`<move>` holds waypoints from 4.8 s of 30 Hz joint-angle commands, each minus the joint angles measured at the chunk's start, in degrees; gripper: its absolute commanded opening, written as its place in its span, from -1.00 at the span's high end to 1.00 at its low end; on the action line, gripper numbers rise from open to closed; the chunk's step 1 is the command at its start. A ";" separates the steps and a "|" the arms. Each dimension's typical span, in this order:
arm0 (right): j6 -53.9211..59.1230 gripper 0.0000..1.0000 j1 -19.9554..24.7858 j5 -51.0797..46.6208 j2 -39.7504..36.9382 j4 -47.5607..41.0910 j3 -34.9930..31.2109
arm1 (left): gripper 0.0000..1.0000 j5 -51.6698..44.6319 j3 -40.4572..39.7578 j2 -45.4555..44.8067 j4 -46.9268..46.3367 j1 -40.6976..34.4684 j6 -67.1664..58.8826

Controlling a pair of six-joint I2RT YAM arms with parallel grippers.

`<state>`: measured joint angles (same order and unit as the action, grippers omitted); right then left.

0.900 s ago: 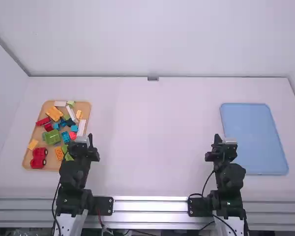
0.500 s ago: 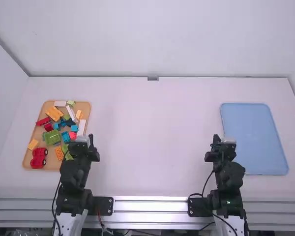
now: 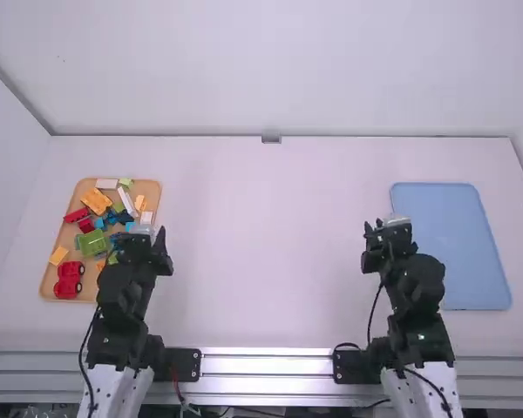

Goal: Assemble lego blocks to make yellow taxi

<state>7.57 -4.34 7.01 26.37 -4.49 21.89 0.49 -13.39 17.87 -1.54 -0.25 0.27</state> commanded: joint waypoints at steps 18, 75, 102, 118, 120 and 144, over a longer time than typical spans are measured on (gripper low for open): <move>14.88 -0.23 -12.49 21.76 42.13 -11.33 39.05 | -0.23 2.78 -25.02 29.11 -4.97 6.02 10.76; 33.83 -0.97 -24.63 43.95 75.95 -11.96 64.26 | -0.98 -2.71 -78.40 81.44 -52.26 35.54 18.27; 31.21 -0.97 -24.63 41.88 75.95 -10.91 64.26 | -0.53 0.44 -97.22 114.81 -50.27 33.62 19.85; 31.23 -0.97 -24.63 42.03 75.95 -11.06 64.06 | -0.49 0.83 -92.61 114.84 -45.86 32.72 21.33; 31.28 -0.97 -24.63 42.05 75.95 -10.40 63.58 | -0.50 0.44 -91.82 114.84 -44.54 32.68 21.29; 31.23 -0.97 -24.52 41.86 75.93 -10.86 63.54 | 0.77 -1.44 -98.25 111.89 -53.18 34.40 16.92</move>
<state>39.18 -28.86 48.62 101.62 -15.20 84.36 -0.40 -109.21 132.22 -54.28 33.26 18.48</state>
